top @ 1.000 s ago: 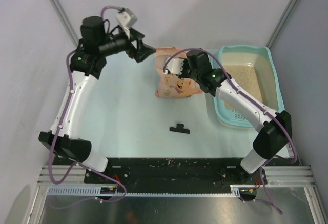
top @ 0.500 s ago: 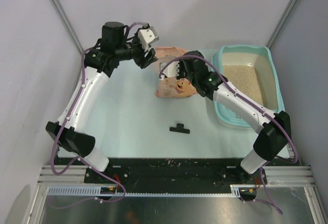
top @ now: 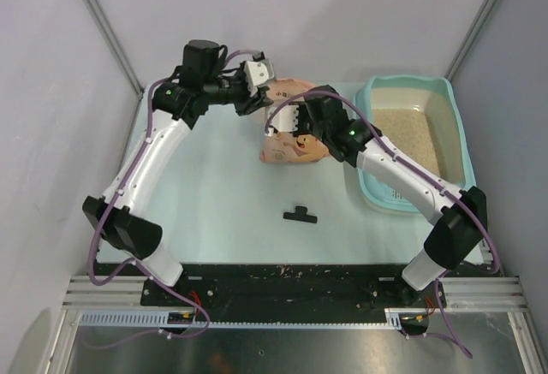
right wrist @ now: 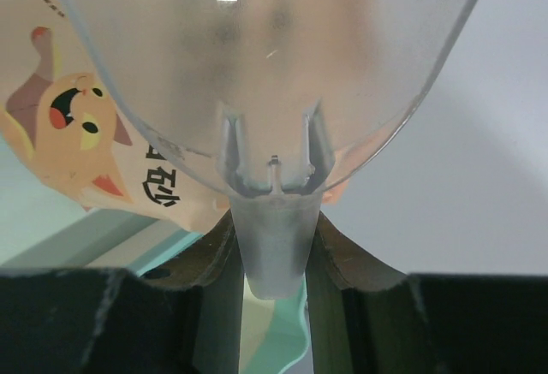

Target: Fill the litter box with clean litter

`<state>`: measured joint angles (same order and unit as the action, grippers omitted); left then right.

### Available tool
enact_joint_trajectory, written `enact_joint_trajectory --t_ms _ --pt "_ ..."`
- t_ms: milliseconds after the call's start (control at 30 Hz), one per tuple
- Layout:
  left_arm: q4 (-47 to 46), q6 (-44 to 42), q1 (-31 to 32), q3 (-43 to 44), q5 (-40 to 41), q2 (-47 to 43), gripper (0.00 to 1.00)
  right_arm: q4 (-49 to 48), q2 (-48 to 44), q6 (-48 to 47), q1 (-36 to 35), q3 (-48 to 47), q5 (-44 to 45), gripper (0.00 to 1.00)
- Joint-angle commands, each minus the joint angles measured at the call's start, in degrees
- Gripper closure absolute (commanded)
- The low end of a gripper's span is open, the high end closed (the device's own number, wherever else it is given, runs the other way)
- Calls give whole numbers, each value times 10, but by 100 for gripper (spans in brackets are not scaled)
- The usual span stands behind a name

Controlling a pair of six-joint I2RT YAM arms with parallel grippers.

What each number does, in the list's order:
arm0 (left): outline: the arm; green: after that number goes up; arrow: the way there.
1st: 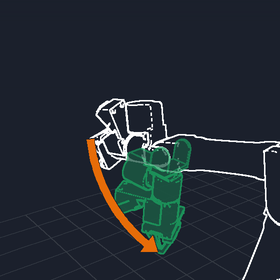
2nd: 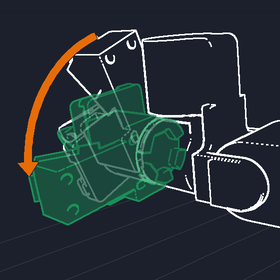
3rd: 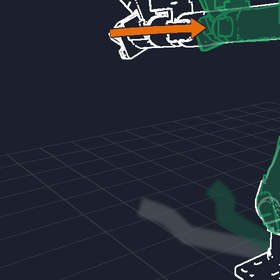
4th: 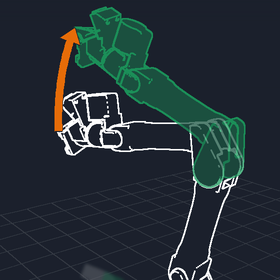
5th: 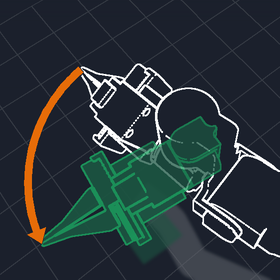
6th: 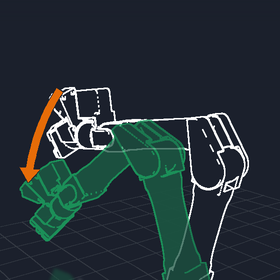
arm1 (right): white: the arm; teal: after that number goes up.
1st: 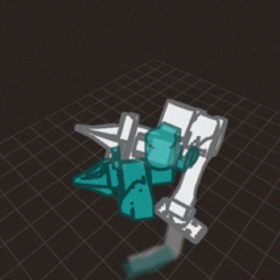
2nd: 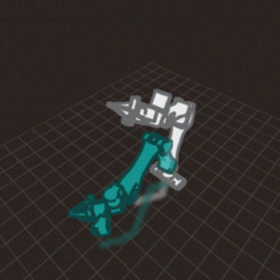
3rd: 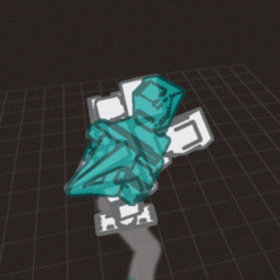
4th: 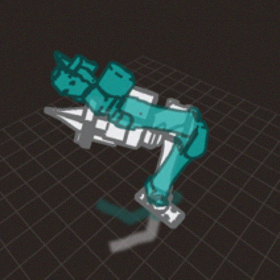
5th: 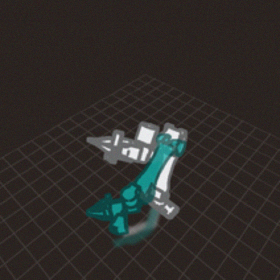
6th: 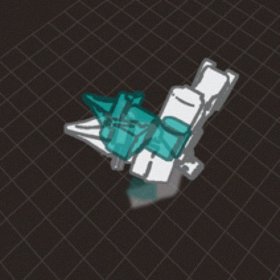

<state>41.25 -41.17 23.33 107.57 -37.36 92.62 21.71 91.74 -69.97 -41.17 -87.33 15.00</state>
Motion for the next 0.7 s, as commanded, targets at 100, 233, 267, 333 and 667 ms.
enact_joint_trajectory --t_ms 100,233,267,333,667 --pt "4 -51 12 -18 -28 17 72 42 -29 70 3 -57 -42 100" --pt "12 -64 12 -38 -19 13 88 69 -32 100 19 -74 -64 100" --pt "14 -63 11 -39 -17 13 94 75 -33 113 22 -78 -70 100" --pt "14 -50 9 -42 -19 16 100 92 -33 127 35 -88 -93 100" --pt "13 143 -50 -22 -151 49 100 265 14 388 210 -272 -471 26"
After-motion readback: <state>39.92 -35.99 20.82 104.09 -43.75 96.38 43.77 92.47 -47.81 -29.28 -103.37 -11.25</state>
